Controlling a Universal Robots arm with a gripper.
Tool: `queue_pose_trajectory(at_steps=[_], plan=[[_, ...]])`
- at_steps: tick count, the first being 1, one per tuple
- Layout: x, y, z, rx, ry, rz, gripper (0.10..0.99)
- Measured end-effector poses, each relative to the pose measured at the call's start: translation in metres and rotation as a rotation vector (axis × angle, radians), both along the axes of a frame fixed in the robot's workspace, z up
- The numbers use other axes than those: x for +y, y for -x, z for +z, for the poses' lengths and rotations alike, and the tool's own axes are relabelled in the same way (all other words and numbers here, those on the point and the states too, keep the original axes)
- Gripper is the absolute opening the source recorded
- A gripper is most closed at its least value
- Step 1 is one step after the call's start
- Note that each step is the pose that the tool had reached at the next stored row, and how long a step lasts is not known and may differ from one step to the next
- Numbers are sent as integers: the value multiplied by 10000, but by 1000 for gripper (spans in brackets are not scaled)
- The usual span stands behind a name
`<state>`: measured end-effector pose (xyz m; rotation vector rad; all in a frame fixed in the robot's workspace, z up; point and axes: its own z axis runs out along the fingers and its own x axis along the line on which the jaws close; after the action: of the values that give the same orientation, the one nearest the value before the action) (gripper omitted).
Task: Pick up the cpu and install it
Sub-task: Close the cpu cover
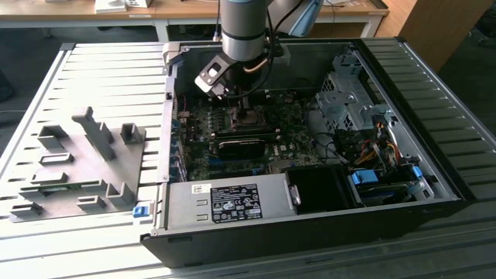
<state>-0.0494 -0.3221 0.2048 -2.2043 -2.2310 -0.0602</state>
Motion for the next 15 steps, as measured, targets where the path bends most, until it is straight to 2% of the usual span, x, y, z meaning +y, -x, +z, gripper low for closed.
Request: queue_pose_trajectory(at_steps=[9,15], plan=[[0,-20,-44,1,2,-1,106],[0,-57,-34,0,1,-1,106]])
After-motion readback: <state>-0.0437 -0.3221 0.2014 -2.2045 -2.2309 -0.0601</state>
